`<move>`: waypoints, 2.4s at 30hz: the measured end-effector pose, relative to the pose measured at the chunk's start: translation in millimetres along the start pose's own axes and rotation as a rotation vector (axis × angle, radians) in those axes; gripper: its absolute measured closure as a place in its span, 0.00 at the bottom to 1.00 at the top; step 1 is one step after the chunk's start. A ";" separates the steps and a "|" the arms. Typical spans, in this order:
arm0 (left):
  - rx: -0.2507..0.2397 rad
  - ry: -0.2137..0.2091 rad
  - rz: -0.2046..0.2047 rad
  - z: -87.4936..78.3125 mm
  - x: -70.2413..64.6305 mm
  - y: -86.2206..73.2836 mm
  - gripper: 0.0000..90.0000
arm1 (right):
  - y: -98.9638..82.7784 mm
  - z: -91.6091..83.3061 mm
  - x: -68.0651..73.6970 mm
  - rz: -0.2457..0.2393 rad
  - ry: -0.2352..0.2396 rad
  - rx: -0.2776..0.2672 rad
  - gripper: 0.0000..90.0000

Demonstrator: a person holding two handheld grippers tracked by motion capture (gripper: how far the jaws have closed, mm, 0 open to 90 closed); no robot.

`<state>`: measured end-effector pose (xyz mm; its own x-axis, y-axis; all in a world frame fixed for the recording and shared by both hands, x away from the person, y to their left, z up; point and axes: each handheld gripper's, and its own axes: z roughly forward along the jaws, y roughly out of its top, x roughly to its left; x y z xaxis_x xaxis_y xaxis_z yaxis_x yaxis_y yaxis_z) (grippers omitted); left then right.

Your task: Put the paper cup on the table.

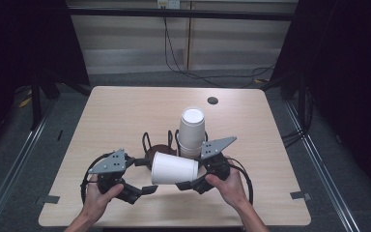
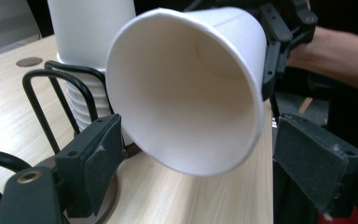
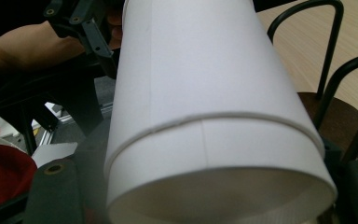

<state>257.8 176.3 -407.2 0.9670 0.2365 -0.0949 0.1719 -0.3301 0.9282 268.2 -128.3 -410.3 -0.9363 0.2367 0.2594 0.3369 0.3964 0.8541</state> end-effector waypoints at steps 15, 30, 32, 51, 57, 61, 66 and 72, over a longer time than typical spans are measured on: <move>-0.057 0.003 -0.039 7.7 4.7 -0.4 0.01 | 3.6 5.6 5.4 -0.028 0.033 0.013 0.27; -0.061 -0.025 -0.016 21.6 -4.3 -1.4 0.01 | 6.6 10.4 11.1 -0.036 0.055 0.011 0.27; -0.058 -0.038 -0.021 22.2 -4.5 -1.0 0.03 | 7.0 10.9 11.4 -0.040 0.059 0.013 0.27; -0.032 -0.089 -0.011 15.8 -1.3 1.3 0.12 | 2.8 14.5 7.0 -0.024 0.087 0.045 0.27; -0.027 -0.097 -0.016 15.2 -1.1 3.0 0.16 | 0.9 18.9 6.4 -0.021 0.059 0.058 0.22; -0.021 -0.091 -0.017 14.9 -1.3 3.4 0.17 | -0.2 20.2 5.9 -0.021 0.053 0.052 0.21; -0.021 -0.085 -0.018 13.3 -0.6 3.8 0.17 | -0.2 21.2 7.1 -0.027 0.040 0.045 0.17; -0.013 -0.070 -0.034 12.3 1.1 3.8 0.17 | -0.1 19.2 6.8 -0.020 0.006 0.047 0.16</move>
<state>261.8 164.0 -408.2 0.9715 0.1824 -0.1514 0.2030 -0.3106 0.9286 263.8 -109.7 -417.4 -0.9434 0.2228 0.2459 0.3225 0.4418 0.8371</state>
